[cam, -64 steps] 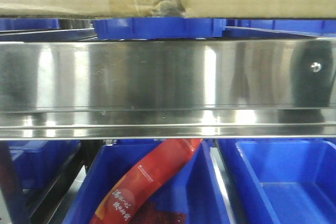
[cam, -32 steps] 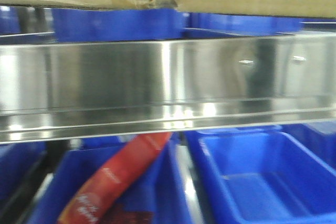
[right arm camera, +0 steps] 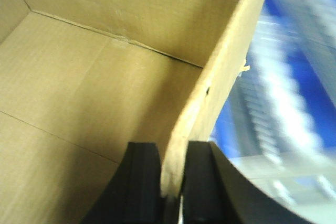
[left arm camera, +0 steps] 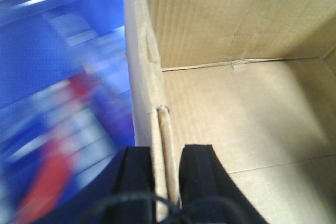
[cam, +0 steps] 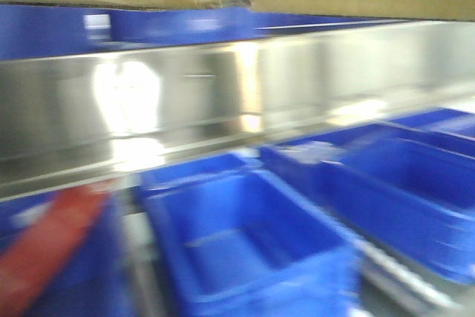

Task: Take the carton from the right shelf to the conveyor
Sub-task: 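Hold the carton with both grippers while driving toward the red conveyor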

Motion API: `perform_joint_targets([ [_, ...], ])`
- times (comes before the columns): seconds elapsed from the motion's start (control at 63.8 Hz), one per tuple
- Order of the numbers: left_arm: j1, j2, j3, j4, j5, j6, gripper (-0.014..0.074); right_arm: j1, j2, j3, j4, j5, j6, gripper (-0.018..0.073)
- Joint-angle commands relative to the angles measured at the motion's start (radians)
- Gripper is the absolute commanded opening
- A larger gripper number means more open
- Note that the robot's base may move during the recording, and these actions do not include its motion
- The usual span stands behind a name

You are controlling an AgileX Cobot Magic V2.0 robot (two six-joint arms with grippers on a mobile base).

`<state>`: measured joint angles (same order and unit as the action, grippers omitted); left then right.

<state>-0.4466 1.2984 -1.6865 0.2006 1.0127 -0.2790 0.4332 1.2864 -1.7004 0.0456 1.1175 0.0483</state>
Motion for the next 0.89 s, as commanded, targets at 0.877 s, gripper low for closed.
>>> perform_joint_targets([
  [0.877,-0.008,-0.005,-0.006,-0.056,-0.091,0.007,-0.0018,0.005,-0.004,-0.003,0.077,-0.057,-0.026,-0.0069],
])
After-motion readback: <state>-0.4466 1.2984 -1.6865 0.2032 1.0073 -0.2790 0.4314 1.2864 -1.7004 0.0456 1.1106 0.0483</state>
